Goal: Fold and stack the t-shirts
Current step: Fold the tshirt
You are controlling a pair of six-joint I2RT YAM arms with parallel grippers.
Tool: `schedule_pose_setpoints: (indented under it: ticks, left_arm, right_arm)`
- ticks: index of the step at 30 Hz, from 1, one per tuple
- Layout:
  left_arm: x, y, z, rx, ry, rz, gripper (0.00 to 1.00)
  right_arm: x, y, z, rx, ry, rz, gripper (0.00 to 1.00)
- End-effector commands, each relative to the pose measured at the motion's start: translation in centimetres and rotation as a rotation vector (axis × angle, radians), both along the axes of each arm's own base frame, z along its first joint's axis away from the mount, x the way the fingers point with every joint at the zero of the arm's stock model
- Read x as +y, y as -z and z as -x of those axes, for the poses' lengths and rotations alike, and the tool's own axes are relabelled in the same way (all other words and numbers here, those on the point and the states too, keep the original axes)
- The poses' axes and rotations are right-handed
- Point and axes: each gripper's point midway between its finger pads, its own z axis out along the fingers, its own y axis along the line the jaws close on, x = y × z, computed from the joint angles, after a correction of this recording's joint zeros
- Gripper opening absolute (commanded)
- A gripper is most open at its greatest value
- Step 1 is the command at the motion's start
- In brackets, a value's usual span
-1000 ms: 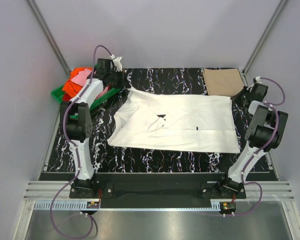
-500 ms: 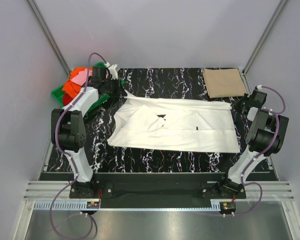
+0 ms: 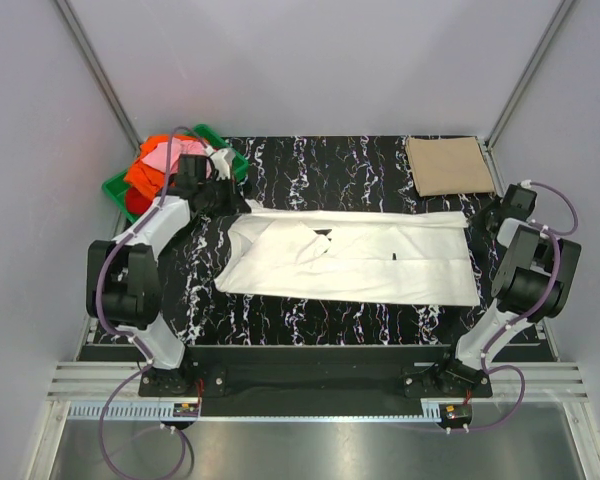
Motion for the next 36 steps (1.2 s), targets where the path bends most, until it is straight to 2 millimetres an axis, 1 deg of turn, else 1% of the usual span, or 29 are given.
schedule_pose_setpoints:
  ticks: [1,3,4,5,8,9,10,11,12,16,18,19,20,21,22,24,26,27,30,34,36]
  left_arm:
    - [-0.3,-0.4,1.0,-0.007,-0.004,0.028,0.00]
    - [-0.7,0.7,2.3,0.029,0.009,0.026,0.00]
    - [-0.7,1.0,2.6,0.037,0.012,0.018,0.00]
    - [-0.5,1.6,2.9,0.053,0.002,0.000,0.00]
    - [-1.2,2.6,4.3,0.109,0.027,-0.002,0.00]
    - [-1.5,2.8,4.7,0.120,0.035,-0.002,0.00]
    - [-1.7,2.9,4.9,0.126,0.039,-0.005,0.00]
    - [-1.6,3.1,4.9,0.123,0.034,-0.021,0.00]
    - [-1.7,3.4,5.4,0.139,0.041,-0.038,0.00]
    - [-0.9,4.3,5.7,0.177,0.020,-0.104,0.00]
    - [-0.7,4.7,5.9,0.183,0.014,-0.133,0.00]
    - [-0.3,4.8,5.8,0.183,-0.006,-0.152,0.00]
    - [-0.2,4.9,5.9,0.190,-0.010,-0.163,0.00]
    - [-0.1,4.9,6.0,0.198,-0.020,-0.167,0.00]
    - [-0.1,4.7,5.9,0.196,-0.027,-0.173,0.00]
    - [-0.4,4.8,6.2,0.211,-0.036,-0.164,0.00]
    - [-0.7,4.9,6.5,0.222,-0.031,-0.154,0.00]
    - [-0.8,5.0,6.6,0.228,-0.028,-0.153,0.00]
    - [-1.0,5.1,6.9,0.237,-0.019,-0.146,0.00]
    - [-1.3,4.7,6.8,0.231,-0.004,-0.130,0.00]
    - [-1.4,4.5,6.6,0.227,-0.003,-0.125,0.00]
  right_arm:
    - [-1.3,1.3,2.4,0.100,0.103,-0.015,0.04]
    - [-1.2,1.9,3.0,0.125,0.106,-0.025,0.04]
    - [-1.1,2.1,3.4,0.137,0.110,-0.025,0.05]
    - [-1.0,2.1,3.7,0.139,0.113,-0.023,0.07]
    - [-1.0,2.3,4.9,0.162,0.139,-0.013,0.17]
    - [-1.1,2.3,5.3,0.172,0.154,-0.015,0.24]
    - [-0.9,2.0,5.8,0.175,0.161,-0.012,0.26]
    - [-0.9,1.8,6.0,0.171,0.166,-0.013,0.29]
    - [-0.7,1.6,6.3,0.166,0.177,-0.023,0.32]
    - [0.0,0.5,7.3,0.156,0.188,-0.040,0.35]
    - [0.4,0.0,7.0,0.137,0.169,-0.054,0.37]
    - [1.0,-0.4,6.5,0.126,0.139,-0.083,0.39]
    - [1.2,-0.4,6.4,0.138,0.137,-0.102,0.41]
    - [1.3,-0.5,6.3,0.153,0.165,-0.141,0.41]
    - [1.6,-0.3,6.5,0.215,0.185,-0.184,0.41]
    - [2.3,-0.3,6.3,0.245,0.206,-0.258,0.39]
    - [2.3,0.0,7.1,0.332,0.279,-0.307,0.35]
    - [2.3,0.0,7.0,0.330,0.292,-0.318,0.34]
    - [1.9,-0.2,7.7,0.384,0.388,-0.336,0.34]
    - [2.8,0.1,8.0,0.411,0.401,-0.388,0.34]
    - [2.8,0.2,8.2,0.419,0.408,-0.381,0.33]
